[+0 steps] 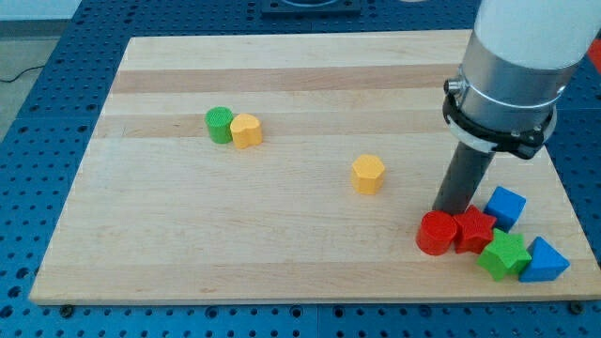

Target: Push the yellow hexagon into the group of blocks

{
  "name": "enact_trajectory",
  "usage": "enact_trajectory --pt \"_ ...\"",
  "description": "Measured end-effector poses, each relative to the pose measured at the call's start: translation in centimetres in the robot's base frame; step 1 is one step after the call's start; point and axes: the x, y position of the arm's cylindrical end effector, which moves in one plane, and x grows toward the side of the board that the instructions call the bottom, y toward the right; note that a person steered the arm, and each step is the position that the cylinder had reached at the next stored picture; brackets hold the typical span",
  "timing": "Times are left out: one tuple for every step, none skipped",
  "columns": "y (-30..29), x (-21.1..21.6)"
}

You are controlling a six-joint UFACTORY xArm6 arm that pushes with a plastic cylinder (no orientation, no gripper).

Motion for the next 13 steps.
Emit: enact_trajectory --pt "-0.2 -2.3" --pt "-0.7 -6.1" --pt "-1.7 -10.3" --pt "-6.0 -12.1" --pt "-11.3 -12.1" --pt "-12.9 -11.2" --pt "-12.5 -8.4" --pt "-10.9 -7.3" --pt "-8.1 -5.9" --pt "-6.2 -4.8" --pt "-6.2 -4.2" --pt "-8.7 -4.2" --pt "-9.6 -2.9"
